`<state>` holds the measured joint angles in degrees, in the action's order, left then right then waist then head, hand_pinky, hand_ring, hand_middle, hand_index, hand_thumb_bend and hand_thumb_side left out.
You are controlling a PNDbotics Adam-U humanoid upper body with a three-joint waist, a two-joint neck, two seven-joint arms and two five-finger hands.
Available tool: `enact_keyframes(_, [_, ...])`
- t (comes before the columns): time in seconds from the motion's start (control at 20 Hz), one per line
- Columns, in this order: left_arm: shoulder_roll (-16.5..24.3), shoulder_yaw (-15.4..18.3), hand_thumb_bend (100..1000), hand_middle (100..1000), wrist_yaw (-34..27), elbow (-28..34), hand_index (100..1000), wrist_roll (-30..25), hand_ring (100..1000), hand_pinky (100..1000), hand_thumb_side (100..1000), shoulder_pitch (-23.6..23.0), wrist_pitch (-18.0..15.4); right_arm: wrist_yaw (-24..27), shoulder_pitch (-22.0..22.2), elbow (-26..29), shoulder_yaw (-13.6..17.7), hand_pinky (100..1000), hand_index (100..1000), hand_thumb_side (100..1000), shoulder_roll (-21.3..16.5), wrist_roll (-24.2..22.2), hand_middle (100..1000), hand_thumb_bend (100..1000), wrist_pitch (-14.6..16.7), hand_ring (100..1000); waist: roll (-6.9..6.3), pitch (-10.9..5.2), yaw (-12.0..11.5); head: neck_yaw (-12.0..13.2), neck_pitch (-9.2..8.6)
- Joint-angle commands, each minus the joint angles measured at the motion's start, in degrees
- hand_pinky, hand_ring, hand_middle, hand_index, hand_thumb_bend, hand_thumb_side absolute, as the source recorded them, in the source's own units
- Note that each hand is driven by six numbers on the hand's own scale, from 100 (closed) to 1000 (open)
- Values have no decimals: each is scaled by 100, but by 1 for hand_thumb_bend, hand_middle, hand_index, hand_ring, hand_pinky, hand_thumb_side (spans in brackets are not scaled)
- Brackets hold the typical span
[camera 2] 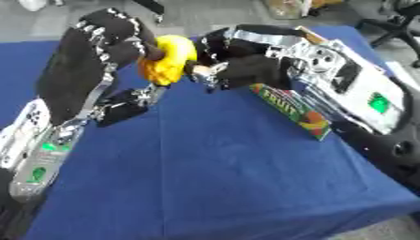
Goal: Pick up the objects with one hand, pass them to the other hand, and then place them into the box on the other side of the table.
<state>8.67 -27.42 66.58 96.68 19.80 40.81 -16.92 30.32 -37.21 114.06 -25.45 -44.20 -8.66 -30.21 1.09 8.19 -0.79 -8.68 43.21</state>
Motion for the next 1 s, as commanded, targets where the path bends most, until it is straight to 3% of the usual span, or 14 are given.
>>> enact_keyframes(0.05, [-39, -34, 100, 486, -44, 49, 493, -19, 535, 590, 100, 121, -11, 154, -63, 53, 104, 625, 688, 323, -193, 167, 604, 100, 22, 839, 48, -98, 8, 32, 10])
enact_keyframes(0.6, [-84, 1, 100, 482, -84, -201, 492, 27, 530, 590, 100, 92, 37, 276, -45, 53, 95, 606, 591, 300, -198, 171, 521, 100, 189, 800, 55, -78, 13, 38, 32])
enact_keyframes(1.0, [-97, 49, 108, 483, 7, -251, 506, 126, 530, 590, 100, 60, 94, 235, -17, 53, 116, 601, 568, 271, -208, 44, 500, 100, 225, 791, 53, -71, 27, 39, 11])
